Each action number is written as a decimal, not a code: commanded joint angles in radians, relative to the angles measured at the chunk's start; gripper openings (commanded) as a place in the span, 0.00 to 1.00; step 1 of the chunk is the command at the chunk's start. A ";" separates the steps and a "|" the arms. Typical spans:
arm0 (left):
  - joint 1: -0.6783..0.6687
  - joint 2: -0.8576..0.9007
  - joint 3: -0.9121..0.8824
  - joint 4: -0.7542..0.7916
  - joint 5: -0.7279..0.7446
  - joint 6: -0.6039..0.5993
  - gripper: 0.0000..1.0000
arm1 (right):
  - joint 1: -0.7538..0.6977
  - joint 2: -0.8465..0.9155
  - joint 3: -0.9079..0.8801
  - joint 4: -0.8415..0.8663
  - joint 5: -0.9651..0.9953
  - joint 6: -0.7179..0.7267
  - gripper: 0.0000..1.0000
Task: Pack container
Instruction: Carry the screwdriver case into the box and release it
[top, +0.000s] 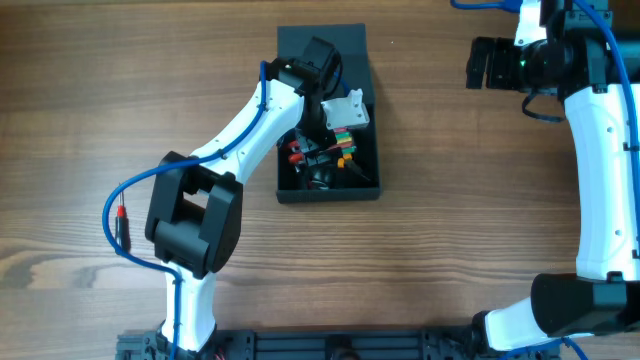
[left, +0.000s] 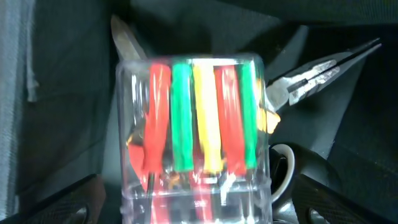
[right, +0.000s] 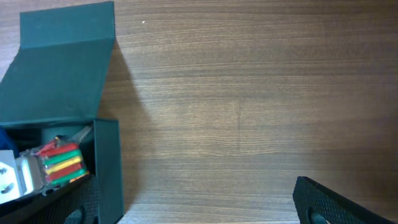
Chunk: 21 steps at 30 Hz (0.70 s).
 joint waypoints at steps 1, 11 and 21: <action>-0.003 0.002 0.003 -0.026 0.026 -0.045 1.00 | 0.005 0.017 -0.002 0.000 -0.002 -0.019 1.00; -0.003 -0.113 0.003 -0.042 -0.026 -0.092 1.00 | 0.005 0.017 -0.002 0.000 -0.002 -0.020 1.00; 0.161 -0.531 0.003 -0.222 -0.269 -0.684 1.00 | 0.005 0.017 -0.002 -0.001 -0.002 -0.020 1.00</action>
